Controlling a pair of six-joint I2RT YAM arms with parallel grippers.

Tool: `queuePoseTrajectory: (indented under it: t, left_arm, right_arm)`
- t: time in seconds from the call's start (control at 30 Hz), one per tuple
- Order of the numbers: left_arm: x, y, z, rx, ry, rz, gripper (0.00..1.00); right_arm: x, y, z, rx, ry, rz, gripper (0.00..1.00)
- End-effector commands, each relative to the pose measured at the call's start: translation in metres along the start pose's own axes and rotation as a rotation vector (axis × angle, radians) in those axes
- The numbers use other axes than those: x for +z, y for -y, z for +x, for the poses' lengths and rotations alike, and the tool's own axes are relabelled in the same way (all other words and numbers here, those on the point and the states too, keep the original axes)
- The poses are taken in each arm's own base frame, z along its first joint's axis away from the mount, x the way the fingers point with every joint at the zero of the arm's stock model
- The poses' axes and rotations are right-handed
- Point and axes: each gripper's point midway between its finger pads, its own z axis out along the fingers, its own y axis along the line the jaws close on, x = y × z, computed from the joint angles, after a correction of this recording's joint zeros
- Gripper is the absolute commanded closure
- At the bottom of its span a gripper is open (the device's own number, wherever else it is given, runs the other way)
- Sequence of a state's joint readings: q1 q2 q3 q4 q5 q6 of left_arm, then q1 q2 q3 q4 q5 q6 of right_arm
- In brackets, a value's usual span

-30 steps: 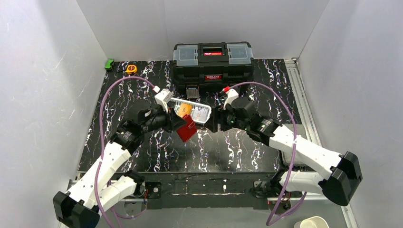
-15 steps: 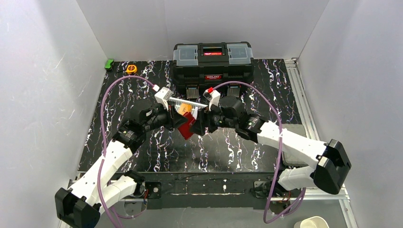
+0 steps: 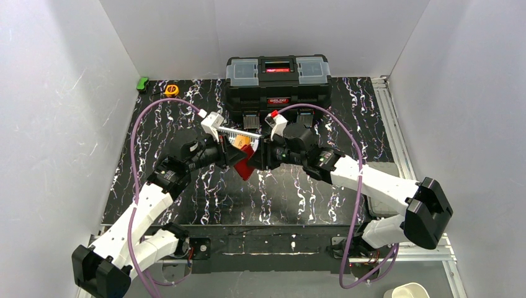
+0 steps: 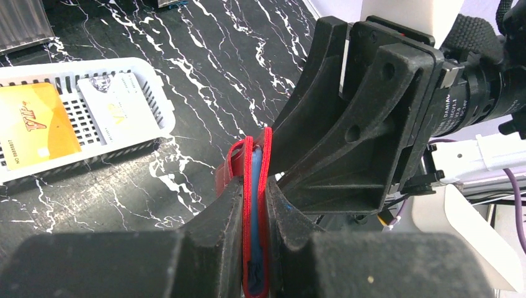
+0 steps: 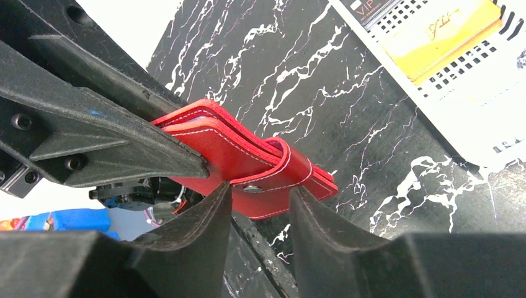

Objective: Put the credit cards into the card holder
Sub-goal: Open the card holder at the center of the board.

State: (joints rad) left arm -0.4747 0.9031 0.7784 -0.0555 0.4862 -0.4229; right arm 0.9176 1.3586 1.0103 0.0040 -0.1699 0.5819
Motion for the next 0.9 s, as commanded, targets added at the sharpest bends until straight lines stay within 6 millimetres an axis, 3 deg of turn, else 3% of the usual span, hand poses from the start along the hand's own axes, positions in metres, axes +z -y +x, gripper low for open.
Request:
queuePoseTrajectory:
  t: [0.0, 0.27, 0.33, 0.6, 0.63, 0.73, 0.87]
  left_arm:
    - [-0.002, 0.019, -0.002, -0.029, 0.000, 0.084, 1.00]
    - [0.000, 0.008, 0.012, -0.006, -0.012, 0.050, 1.00]
    - [-0.001, 0.007, 0.014, 0.013, -0.015, 0.056, 1.00]
    - [-0.004, -0.006, 0.017, 0.074, -0.014, -0.009, 1.00]
    - [-0.005, -0.007, 0.015, 0.081, -0.011, -0.019, 1.00]
    - [-0.006, -0.010, 0.011, 0.100, 0.000, -0.041, 1.00]
    - [-0.005, -0.010, 0.011, 0.078, 0.006, -0.041, 1.00]
  right_arm:
    - [-0.001, -0.016, -0.038, 0.038, 0.139, -0.022, 0.58]
    - [0.001, -0.032, -0.043, 0.003, 0.151, -0.038, 0.69]
    - [-0.001, -0.032, -0.047, 0.011, 0.174, -0.039, 0.98]
    - [-0.020, -0.021, -0.041, -0.012, 0.212, 0.003, 0.99]
    - [-0.023, -0.019, -0.040, -0.038, 0.206, 0.014, 0.92]
    - [-0.032, -0.009, -0.032, -0.074, 0.186, 0.070, 0.57]
    - [-0.032, -0.011, -0.014, -0.091, 0.132, 0.083, 0.32]
